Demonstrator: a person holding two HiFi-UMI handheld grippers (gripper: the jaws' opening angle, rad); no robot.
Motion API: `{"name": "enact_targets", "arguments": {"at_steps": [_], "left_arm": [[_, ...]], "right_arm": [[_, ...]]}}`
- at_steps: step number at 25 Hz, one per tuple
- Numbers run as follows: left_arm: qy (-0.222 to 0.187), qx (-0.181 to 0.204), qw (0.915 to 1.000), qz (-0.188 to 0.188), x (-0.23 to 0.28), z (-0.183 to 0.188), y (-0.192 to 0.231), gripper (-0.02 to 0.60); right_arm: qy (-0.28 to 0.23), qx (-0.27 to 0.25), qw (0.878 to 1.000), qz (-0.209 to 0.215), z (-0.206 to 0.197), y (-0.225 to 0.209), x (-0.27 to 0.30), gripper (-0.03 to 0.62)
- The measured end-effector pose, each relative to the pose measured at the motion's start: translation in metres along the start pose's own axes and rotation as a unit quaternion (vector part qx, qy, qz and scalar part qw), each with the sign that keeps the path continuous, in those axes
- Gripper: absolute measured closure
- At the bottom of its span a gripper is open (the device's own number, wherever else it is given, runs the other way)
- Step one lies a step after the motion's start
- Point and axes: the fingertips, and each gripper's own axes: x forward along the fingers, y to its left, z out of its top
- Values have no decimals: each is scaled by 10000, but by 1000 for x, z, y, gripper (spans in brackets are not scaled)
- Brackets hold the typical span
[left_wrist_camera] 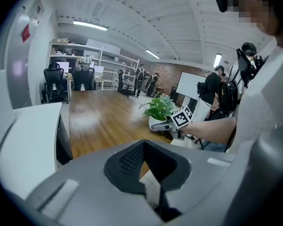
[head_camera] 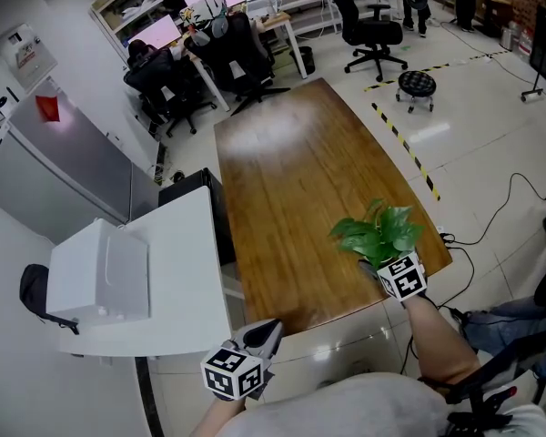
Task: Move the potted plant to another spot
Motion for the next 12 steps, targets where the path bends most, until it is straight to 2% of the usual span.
{"name": "enact_targets", "arguments": {"at_steps": [12], "left_arm": [[3,34,10000,-26,1,0,-6,584]], "right_arm": [[8,-24,10000,19,0,-1,-2,115]]}}
